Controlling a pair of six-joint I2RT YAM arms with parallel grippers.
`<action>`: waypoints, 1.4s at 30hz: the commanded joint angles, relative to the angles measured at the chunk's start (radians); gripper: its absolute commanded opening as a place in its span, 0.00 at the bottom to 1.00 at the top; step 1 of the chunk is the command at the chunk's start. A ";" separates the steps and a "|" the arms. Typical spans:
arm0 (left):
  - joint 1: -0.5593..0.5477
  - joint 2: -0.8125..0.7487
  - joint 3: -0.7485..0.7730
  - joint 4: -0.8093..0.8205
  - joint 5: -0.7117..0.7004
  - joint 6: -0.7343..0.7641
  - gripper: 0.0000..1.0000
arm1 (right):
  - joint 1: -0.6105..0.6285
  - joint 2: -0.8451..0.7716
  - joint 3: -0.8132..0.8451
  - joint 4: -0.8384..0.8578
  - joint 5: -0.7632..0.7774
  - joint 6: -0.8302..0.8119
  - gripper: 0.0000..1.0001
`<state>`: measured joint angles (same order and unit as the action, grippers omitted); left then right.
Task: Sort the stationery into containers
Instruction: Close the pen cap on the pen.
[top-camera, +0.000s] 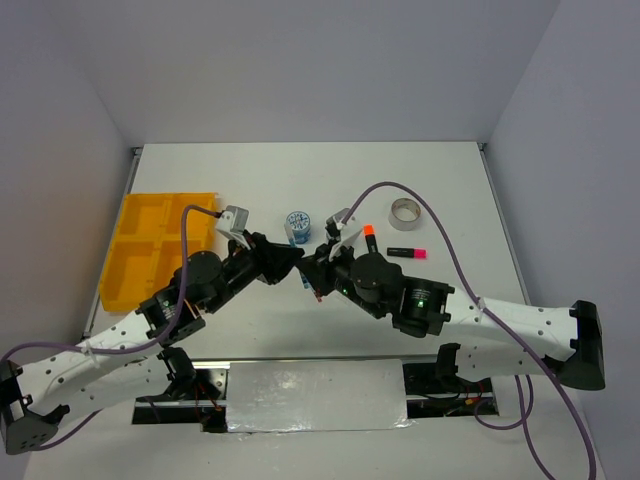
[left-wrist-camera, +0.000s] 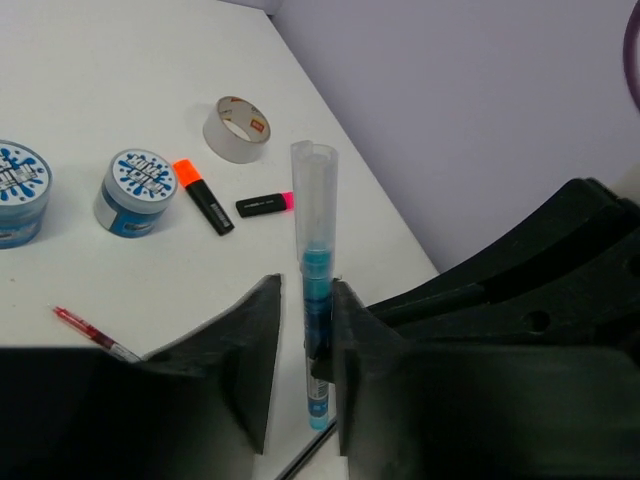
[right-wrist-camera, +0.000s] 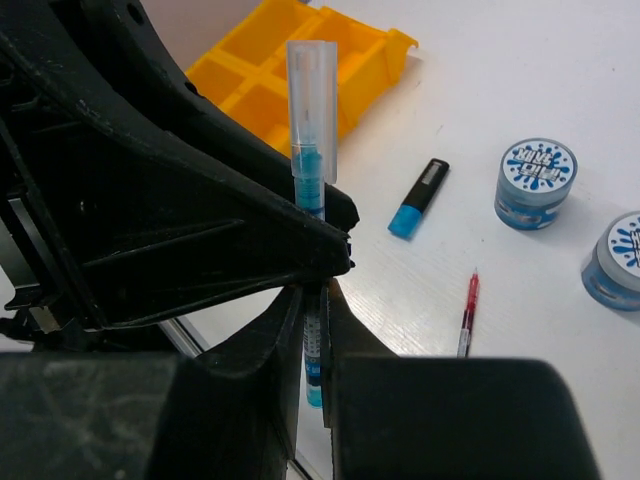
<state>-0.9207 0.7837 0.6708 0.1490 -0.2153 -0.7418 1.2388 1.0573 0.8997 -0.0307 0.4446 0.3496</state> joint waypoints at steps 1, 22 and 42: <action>-0.006 -0.006 0.055 -0.035 0.016 0.047 0.38 | -0.004 -0.028 0.031 0.120 0.000 0.012 0.00; -0.006 -0.066 0.053 0.055 0.283 0.165 0.00 | -0.025 -0.117 -0.051 0.156 -0.254 -0.064 0.58; -0.007 -0.070 0.064 0.098 0.350 0.170 0.00 | -0.045 -0.094 -0.062 0.183 -0.297 -0.075 0.26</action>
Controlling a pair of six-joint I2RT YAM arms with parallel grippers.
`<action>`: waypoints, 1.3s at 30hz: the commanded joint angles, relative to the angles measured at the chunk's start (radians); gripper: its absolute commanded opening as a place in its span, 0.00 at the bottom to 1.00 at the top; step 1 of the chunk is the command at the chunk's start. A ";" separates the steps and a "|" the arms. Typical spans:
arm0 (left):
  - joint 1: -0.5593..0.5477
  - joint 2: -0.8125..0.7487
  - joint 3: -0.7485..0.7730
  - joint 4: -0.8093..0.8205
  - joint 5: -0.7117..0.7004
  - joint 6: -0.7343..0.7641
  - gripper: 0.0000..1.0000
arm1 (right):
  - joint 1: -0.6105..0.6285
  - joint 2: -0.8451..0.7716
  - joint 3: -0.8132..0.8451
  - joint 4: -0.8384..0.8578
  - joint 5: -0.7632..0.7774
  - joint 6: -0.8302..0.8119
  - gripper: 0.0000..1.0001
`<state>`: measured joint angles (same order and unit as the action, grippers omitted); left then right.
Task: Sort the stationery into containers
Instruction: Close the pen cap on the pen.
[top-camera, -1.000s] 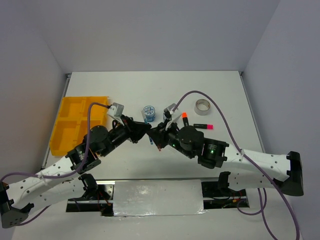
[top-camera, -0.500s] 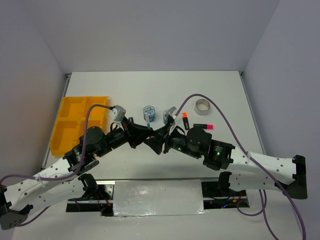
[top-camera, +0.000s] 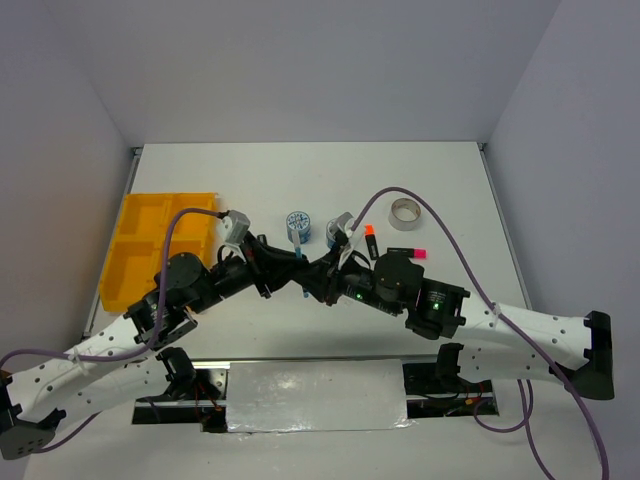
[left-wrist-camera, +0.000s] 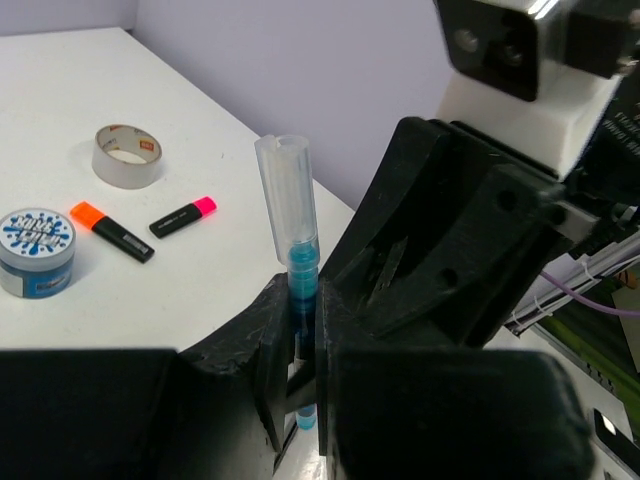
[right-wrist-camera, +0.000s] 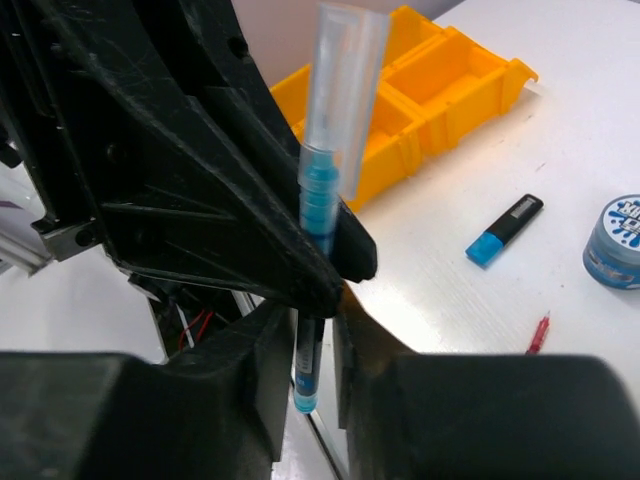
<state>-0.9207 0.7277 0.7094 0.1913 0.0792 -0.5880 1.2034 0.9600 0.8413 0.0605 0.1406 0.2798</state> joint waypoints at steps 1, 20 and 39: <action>-0.007 -0.014 0.025 0.057 0.059 0.014 0.00 | -0.010 0.003 -0.004 0.091 0.005 -0.004 0.22; -0.007 -0.019 0.067 -0.007 -0.001 0.033 0.80 | -0.011 0.006 -0.010 0.067 0.079 0.055 0.00; -0.007 0.050 0.243 -0.165 -0.211 0.086 0.79 | -0.010 0.006 -0.001 0.030 0.063 0.052 0.00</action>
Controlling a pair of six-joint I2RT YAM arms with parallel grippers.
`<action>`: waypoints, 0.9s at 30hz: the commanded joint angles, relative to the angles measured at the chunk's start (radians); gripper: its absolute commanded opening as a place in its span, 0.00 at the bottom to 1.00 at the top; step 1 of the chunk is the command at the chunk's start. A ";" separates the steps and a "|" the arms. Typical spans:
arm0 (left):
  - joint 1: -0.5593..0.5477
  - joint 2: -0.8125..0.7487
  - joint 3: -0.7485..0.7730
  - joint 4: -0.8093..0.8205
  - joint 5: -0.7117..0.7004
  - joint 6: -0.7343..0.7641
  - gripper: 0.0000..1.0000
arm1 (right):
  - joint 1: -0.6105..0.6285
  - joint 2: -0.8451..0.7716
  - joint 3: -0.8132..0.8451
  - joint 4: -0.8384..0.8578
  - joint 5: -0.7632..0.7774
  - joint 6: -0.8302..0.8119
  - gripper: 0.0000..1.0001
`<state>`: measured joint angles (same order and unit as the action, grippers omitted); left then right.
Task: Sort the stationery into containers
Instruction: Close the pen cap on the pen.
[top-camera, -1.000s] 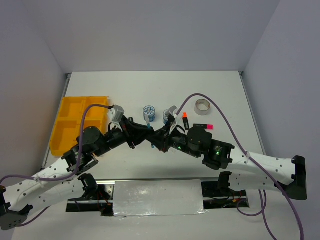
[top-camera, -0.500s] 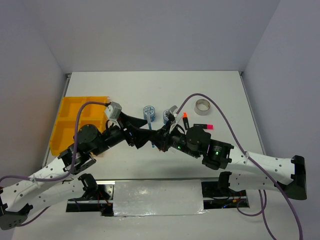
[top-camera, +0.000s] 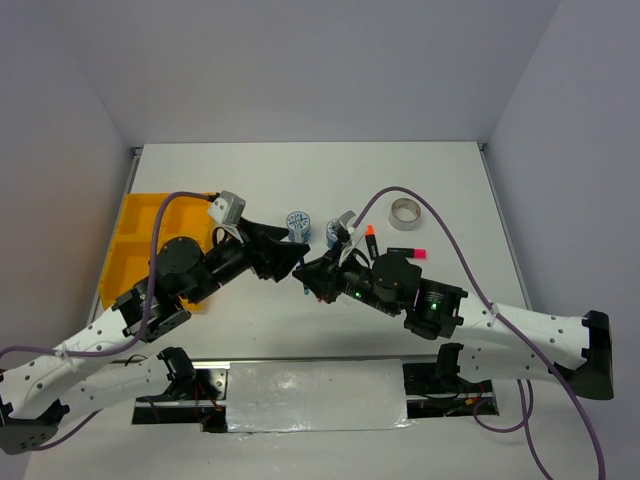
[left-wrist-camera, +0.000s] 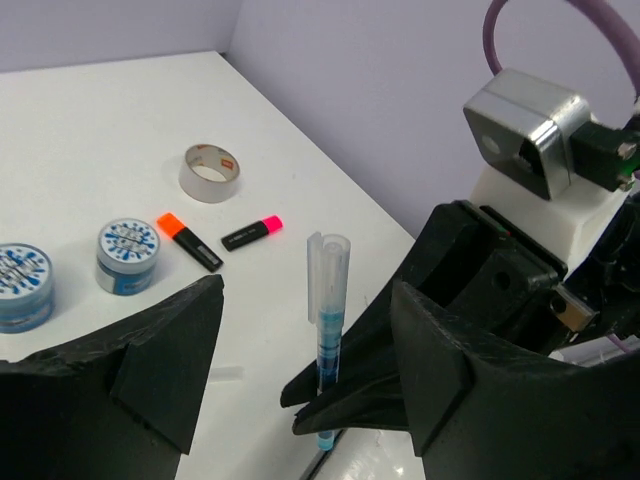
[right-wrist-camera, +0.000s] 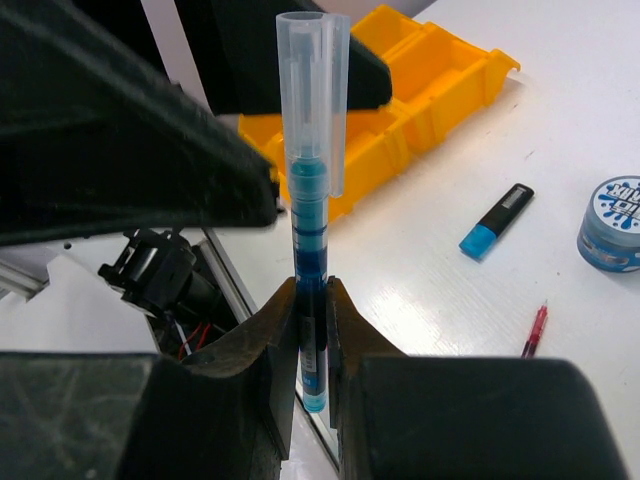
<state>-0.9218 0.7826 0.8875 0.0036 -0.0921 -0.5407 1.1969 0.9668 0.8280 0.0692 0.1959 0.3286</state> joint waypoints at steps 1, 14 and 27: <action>-0.006 -0.003 0.071 0.016 -0.053 0.047 0.79 | -0.002 0.001 0.014 0.020 0.007 0.003 0.00; -0.005 0.030 0.108 0.004 -0.035 0.073 0.65 | -0.002 0.047 0.043 -0.006 -0.007 0.003 0.00; -0.006 0.032 0.084 0.004 -0.043 0.067 0.48 | -0.003 0.049 0.059 -0.012 -0.003 0.003 0.00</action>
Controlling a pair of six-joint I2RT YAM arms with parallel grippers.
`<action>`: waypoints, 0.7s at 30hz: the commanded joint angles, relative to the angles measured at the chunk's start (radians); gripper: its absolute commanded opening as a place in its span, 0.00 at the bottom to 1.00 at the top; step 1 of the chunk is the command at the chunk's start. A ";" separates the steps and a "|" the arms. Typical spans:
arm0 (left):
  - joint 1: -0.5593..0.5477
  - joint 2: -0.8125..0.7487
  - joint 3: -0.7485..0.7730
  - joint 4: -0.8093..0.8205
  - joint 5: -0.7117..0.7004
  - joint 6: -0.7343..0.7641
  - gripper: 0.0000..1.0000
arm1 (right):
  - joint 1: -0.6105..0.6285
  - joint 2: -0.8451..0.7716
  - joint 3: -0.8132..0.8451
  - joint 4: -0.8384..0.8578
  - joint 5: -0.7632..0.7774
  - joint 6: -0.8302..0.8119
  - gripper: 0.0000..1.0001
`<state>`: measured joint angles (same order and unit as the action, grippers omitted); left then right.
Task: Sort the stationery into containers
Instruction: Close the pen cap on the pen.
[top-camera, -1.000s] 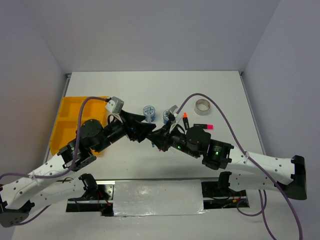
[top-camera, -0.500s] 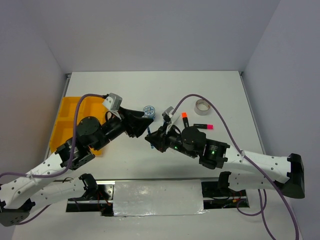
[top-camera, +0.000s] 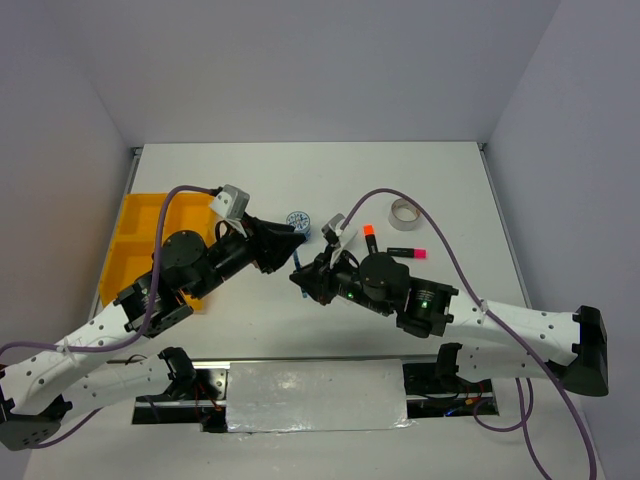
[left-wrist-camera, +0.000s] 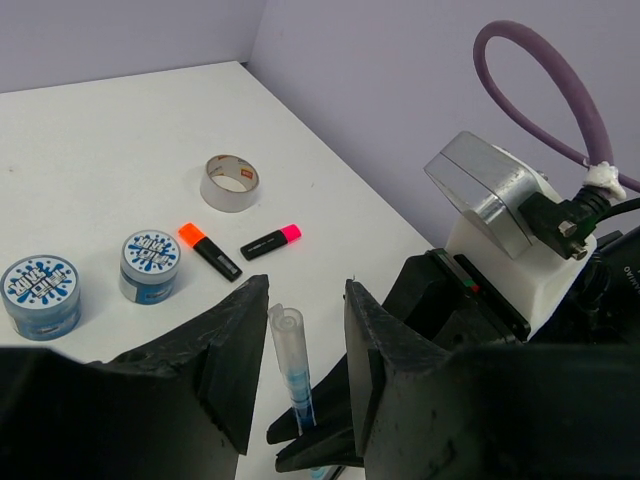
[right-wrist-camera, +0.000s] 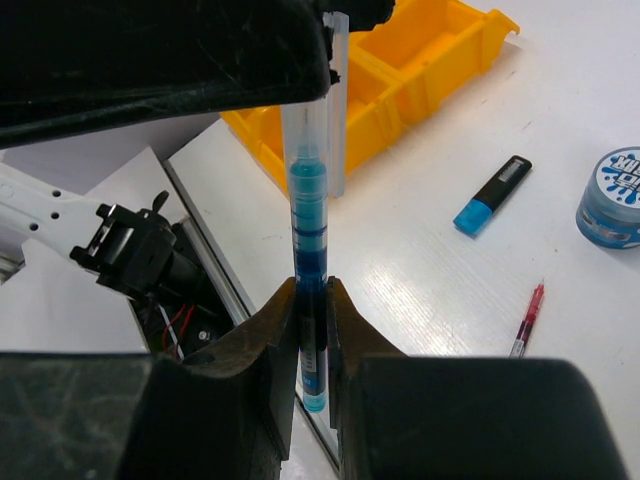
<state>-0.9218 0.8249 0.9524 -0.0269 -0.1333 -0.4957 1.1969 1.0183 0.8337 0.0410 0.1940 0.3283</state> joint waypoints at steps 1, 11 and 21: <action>-0.005 -0.010 0.017 0.035 -0.002 0.022 0.48 | -0.003 -0.004 0.054 0.013 -0.002 0.003 0.00; -0.005 -0.010 0.002 0.038 -0.002 0.019 0.41 | -0.003 -0.004 0.062 0.007 -0.001 0.000 0.00; -0.003 -0.001 -0.007 0.030 -0.006 0.009 0.03 | -0.003 -0.023 0.065 0.023 0.001 0.002 0.00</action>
<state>-0.9218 0.8253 0.9482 -0.0277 -0.1383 -0.4999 1.1969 1.0183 0.8505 0.0360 0.1936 0.3283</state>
